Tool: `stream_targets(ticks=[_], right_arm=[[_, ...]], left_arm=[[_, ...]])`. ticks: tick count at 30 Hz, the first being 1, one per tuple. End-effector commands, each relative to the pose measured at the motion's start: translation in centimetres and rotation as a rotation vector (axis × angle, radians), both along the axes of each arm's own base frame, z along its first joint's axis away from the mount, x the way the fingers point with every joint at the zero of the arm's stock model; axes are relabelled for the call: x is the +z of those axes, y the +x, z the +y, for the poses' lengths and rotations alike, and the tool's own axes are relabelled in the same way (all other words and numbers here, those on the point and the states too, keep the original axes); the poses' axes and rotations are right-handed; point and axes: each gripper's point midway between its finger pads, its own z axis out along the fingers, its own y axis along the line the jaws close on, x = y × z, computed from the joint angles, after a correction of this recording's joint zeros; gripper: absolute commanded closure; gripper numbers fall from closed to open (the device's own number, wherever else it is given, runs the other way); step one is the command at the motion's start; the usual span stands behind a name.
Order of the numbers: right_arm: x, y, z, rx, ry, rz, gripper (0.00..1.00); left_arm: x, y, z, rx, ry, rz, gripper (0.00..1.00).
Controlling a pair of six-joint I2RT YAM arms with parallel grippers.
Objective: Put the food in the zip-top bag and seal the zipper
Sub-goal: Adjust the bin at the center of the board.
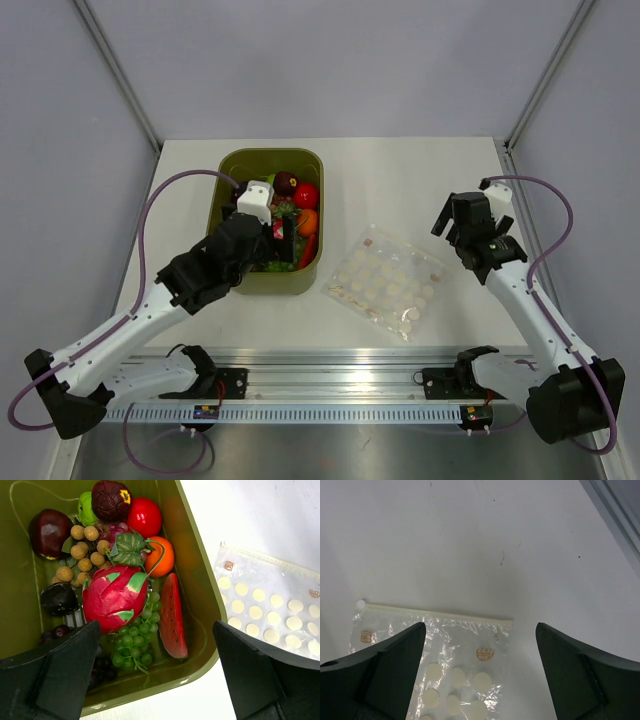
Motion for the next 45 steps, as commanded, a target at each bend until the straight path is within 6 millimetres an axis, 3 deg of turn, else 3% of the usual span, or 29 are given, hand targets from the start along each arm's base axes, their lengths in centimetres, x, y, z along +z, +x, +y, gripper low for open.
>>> stream_targets(ticks=[1,9,12,14,19,22,26,30,35,37,42,45], right_arm=[[0.3,0.2,0.3,0.0,0.023,-0.011,0.01],[-0.6,0.2,1.6,0.079,0.047,0.02,0.01],[-0.9,0.3,2.1,0.102,0.059,0.033,0.0],[-1.3,0.3,2.3,0.112,0.064,0.049,0.01],[-1.7,0.2,2.3,0.105,0.066,0.059,0.01],[-1.8,0.1,2.1,0.089,0.071,0.055,0.0],[-1.7,-0.3,2.0,0.075,0.081,0.055,0.01],[-1.7,-0.8,1.6,0.053,0.076,0.058,0.0],[-1.3,-1.5,1.3,0.049,0.075,0.046,0.01],[-1.3,-1.6,1.4,0.056,0.08,0.043,0.0],[-1.9,-1.0,3.6,0.177,0.123,0.078,0.01],[-3.8,-0.5,5.4,0.252,0.165,0.162,0.01]], left_arm=[[1.1,0.5,-0.5,-0.008,-0.019,-0.039,0.01],[1.0,0.8,-1.5,-0.032,-0.019,-0.019,0.01],[0.8,0.6,-3.0,-0.077,-0.04,0.01,0.01],[1.0,0.3,-4.9,-0.13,-0.065,0.025,0.01],[2.9,-3.1,-12.0,-0.353,-0.086,-0.007,0.01],[3.0,-3.8,-15.3,-0.437,-0.134,0.022,0.01],[1.5,-3.9,-18.0,-0.492,-0.126,0.066,0.01],[-1.1,-4.5,-20.4,-0.572,-0.094,0.138,0.01],[-4.7,-3.1,-20.5,-0.502,-0.004,0.188,0.01],[-6.7,-2.1,-19.5,-0.432,0.055,0.216,0.01],[-9.0,1.0,-15.0,-0.29,0.01,0.258,0.01],[-9.3,2.2,-12.1,-0.223,0.002,0.261,0.01]])
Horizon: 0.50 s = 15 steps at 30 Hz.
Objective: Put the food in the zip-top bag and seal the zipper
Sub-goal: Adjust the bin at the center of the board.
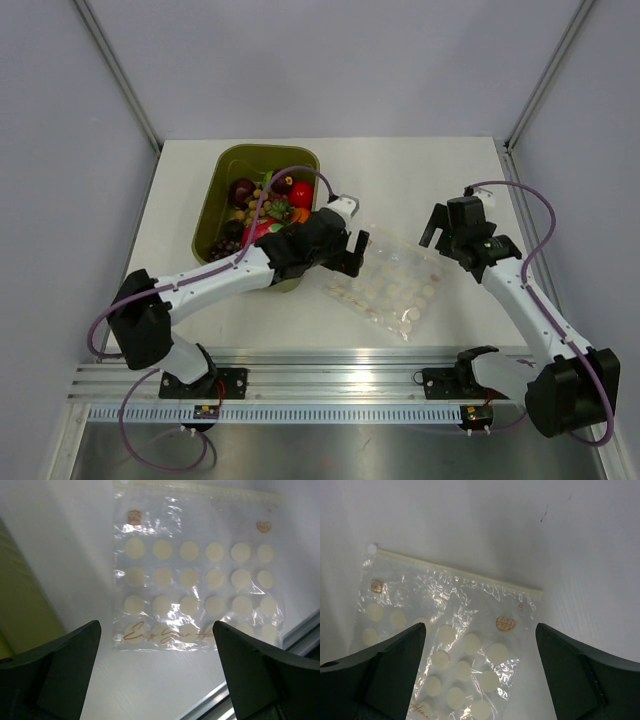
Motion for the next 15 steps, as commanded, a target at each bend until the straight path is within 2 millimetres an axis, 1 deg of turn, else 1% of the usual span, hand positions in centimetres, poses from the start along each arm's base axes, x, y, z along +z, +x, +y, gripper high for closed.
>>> stream_targets(ticks=[1,2,3,4,5,6,7,9,10,12,13,14,15], right_arm=[[-2.2,1.2,2.9,0.128,0.064,0.099,0.01],[-3.0,1.2,3.4,0.147,0.081,0.133,0.0],[-3.6,1.5,3.7,0.157,0.087,0.155,0.01],[-5.0,1.9,4.2,0.172,0.089,0.199,0.0],[-5.5,2.3,4.6,0.186,0.096,0.211,0.01],[-6.2,2.5,4.7,0.189,0.095,0.236,0.01],[-7.4,2.9,4.8,0.194,0.084,0.278,0.01],[-8.4,3.4,4.5,0.191,0.058,0.308,0.01],[-9.4,3.7,4.5,0.189,0.046,0.339,0.01],[-10.2,3.9,4.5,0.187,0.039,0.365,0.01],[-10.9,3.8,4.5,0.184,0.039,0.389,0.01],[-11.1,3.8,4.4,0.172,0.04,0.392,0.01],[-11.6,3.4,4.2,0.164,0.036,0.401,0.01]], left_arm=[[0.9,2.6,4.2,0.143,-0.024,-0.026,0.01],[0.9,2.9,4.7,0.155,-0.019,-0.026,0.01],[0.9,3.4,5.7,0.18,-0.007,-0.031,0.01],[0.9,3.6,6.2,0.191,-0.001,-0.032,0.01],[1.0,3.8,6.6,0.201,0.001,-0.036,0.01],[1.1,4.2,7.2,0.219,0.002,-0.043,0.01],[1.0,4.4,7.7,0.231,0.008,-0.042,0.01],[1.2,5.1,8.5,0.26,0.006,-0.047,0.01],[1.4,5.2,8.7,0.264,0.0,-0.047,0.01],[1.8,5.1,8.7,0.254,-0.001,-0.039,0.01],[2.3,4.8,8.4,0.238,-0.017,-0.033,0.01],[3.2,4.6,7.9,0.222,-0.045,-0.03,0.01],[3.6,3.7,7.1,0.184,-0.071,-0.006,0.01]])
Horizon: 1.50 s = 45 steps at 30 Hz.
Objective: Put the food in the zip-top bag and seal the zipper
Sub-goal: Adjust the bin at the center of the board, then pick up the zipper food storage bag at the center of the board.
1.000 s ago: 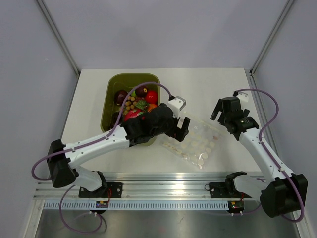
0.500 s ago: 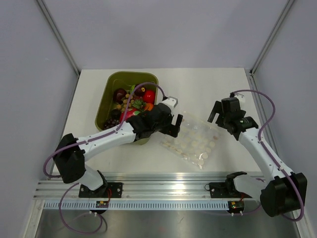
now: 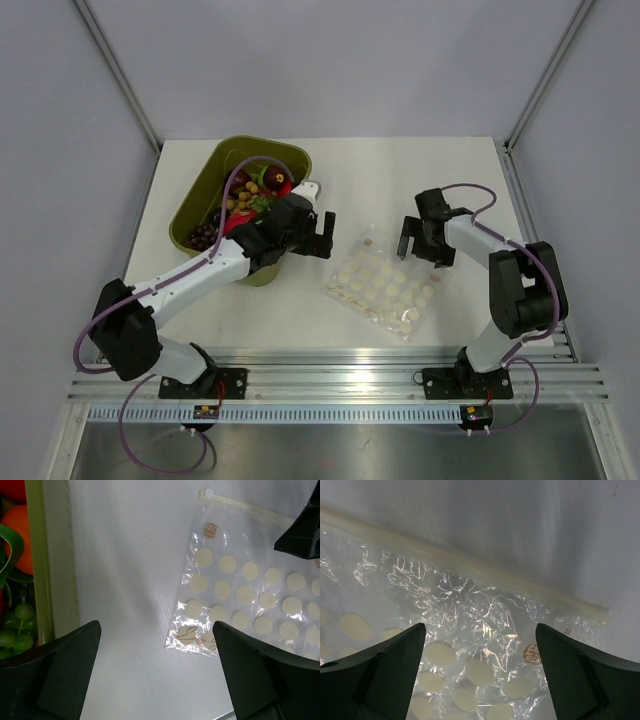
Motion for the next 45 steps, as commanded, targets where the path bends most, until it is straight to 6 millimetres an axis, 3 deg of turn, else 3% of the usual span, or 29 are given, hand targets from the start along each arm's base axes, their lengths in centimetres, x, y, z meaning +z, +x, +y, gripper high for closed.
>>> stream_targets(ticks=[1,5,7,11,14,15,18,27,32,38,40,42,44,45], right_arm=[[0.8,1.3,-0.1,-0.008,-0.01,-0.048,0.01],[1.5,1.9,-0.7,0.001,-0.044,-0.089,0.01],[1.9,2.9,-1.5,-0.007,-0.076,-0.096,0.01],[1.8,5.0,-3.6,-0.056,-0.056,-0.102,0.01],[1.2,5.9,-4.6,-0.084,-0.035,-0.082,0.01],[0.7,6.1,-4.6,-0.085,-0.026,-0.072,0.01],[-0.4,5.7,-3.7,-0.074,0.027,-0.051,0.01],[-1.9,3.0,-0.4,-0.07,0.229,-0.023,0.01],[-1.1,0.8,0.8,-0.1,0.314,-0.027,0.01],[0.3,-2.8,1.6,-0.137,0.397,-0.056,0.06],[0.5,-3.5,2.2,-0.149,0.447,-0.06,0.09],[0.5,-4.6,2.5,-0.156,0.471,-0.063,0.17],[0.3,-5.4,2.5,-0.17,0.48,-0.06,0.23],[0.9,-5.4,2.6,-0.161,0.493,-0.082,0.35]], left_arm=[[3.8,-1.3,-1.2,-0.053,-0.093,-0.013,0.01],[5.2,-4.0,-4.8,-0.137,-0.098,0.0,0.01],[4.7,-6.2,-7.4,-0.205,-0.105,0.042,0.01],[2.0,-8.4,-11.3,-0.276,-0.138,0.134,0.01],[-0.3,-9.5,-12.7,-0.294,-0.159,0.202,0.01],[-2.4,-9.7,-12.5,-0.274,-0.137,0.243,0.01],[-5.0,-11.2,-13.4,-0.303,-0.147,0.332,0.01],[-11.1,-12.6,-12.1,-0.256,-0.045,0.445,0.01],[-13.7,-11.1,-10.5,-0.194,0.014,0.484,0.01],[-13.4,-6.0,-8.4,-0.107,0.05,0.465,0.01],[-12.1,-3.9,-8.6,-0.094,0.051,0.431,0.01],[-12.3,-2.7,-8.8,-0.102,0.081,0.418,0.01],[-11.1,-0.3,-9.0,-0.079,0.095,0.372,0.01],[-10.8,0.2,-9.2,-0.077,0.097,0.367,0.01]])
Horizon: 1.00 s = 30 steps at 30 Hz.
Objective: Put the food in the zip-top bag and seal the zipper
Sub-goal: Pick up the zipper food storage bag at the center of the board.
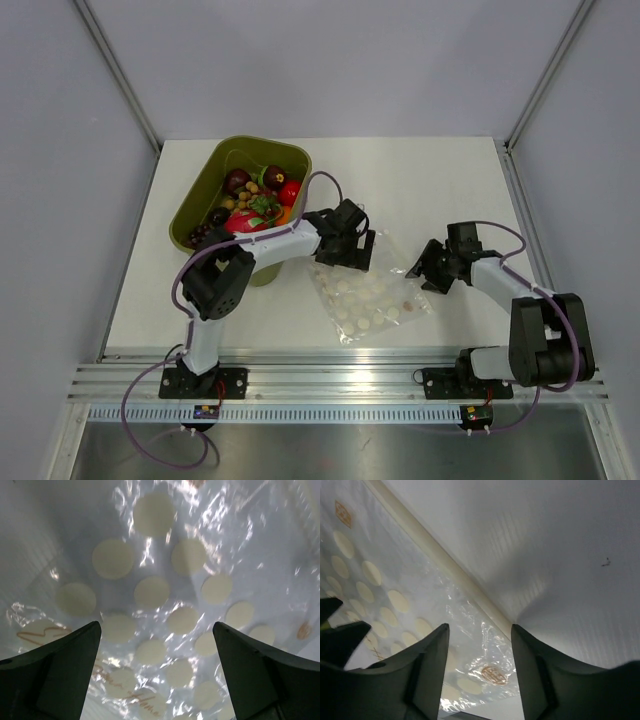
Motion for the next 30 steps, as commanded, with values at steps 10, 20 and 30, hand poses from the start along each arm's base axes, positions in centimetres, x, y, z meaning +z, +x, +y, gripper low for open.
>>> stream_targets(ticks=[10,20,30], right_arm=[[0.9,1.1,0.3,0.028,-0.004,-0.032,0.53],[-0.6,1.3,3.8,0.184,0.023,-0.003,0.47],[1.5,1.9,4.3,0.176,-0.003,-0.078,1.0]], left_arm=[[8.2,2.5,-1.0,-0.034,-0.067,-0.142,0.01],[7.6,0.5,0.3,0.002,-0.072,-0.096,0.01],[7.7,-0.3,-0.5,-0.011,-0.118,-0.051,0.03]])
